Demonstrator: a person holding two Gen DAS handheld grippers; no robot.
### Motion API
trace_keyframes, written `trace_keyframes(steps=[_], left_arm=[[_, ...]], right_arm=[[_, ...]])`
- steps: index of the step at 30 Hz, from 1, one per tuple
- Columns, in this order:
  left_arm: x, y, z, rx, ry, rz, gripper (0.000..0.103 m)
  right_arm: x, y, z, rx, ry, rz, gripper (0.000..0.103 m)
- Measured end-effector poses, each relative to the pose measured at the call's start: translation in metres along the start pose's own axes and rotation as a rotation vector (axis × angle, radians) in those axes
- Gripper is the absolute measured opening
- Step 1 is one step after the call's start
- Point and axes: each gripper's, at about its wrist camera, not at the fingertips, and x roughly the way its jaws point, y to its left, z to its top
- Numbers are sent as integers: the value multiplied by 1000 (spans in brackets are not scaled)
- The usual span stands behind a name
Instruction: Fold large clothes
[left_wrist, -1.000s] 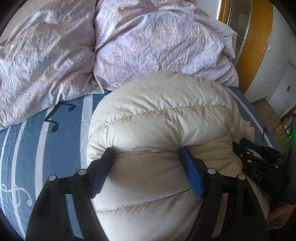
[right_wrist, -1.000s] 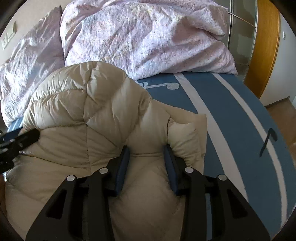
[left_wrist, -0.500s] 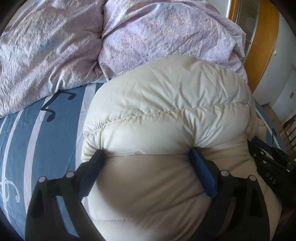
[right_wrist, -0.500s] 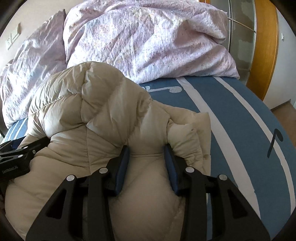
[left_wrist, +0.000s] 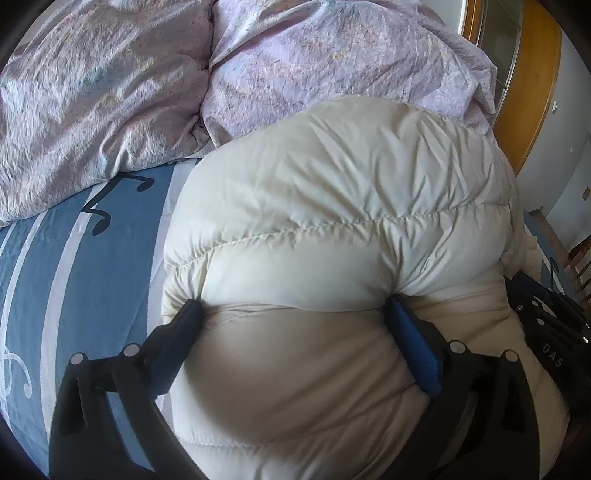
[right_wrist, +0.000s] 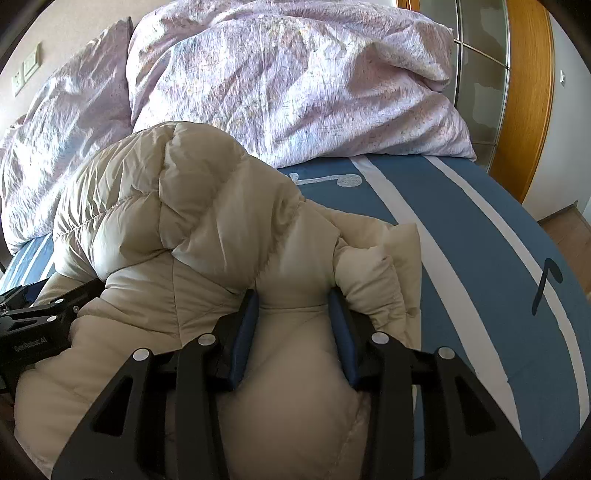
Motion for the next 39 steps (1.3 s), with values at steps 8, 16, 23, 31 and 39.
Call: trace_keyframes(steps=[8, 16, 23, 31, 39], left_arm=[[1, 1, 0, -8, 0, -6, 100], [2, 3, 0, -12, -1, -12, 101], [3, 3, 0, -14, -2, -16, 101], [0, 4, 3, -15, 33, -7, 101], [-41, 8, 6, -10, 8, -3, 100]], right_arm=[[0, 0, 0, 1, 0, 0, 41], [0, 0, 0, 1, 0, 0, 41], [1, -1, 1, 10, 6, 9, 41], [4, -7, 9, 20, 59, 64, 41], [-40, -44, 39, 209, 132, 193, 90]])
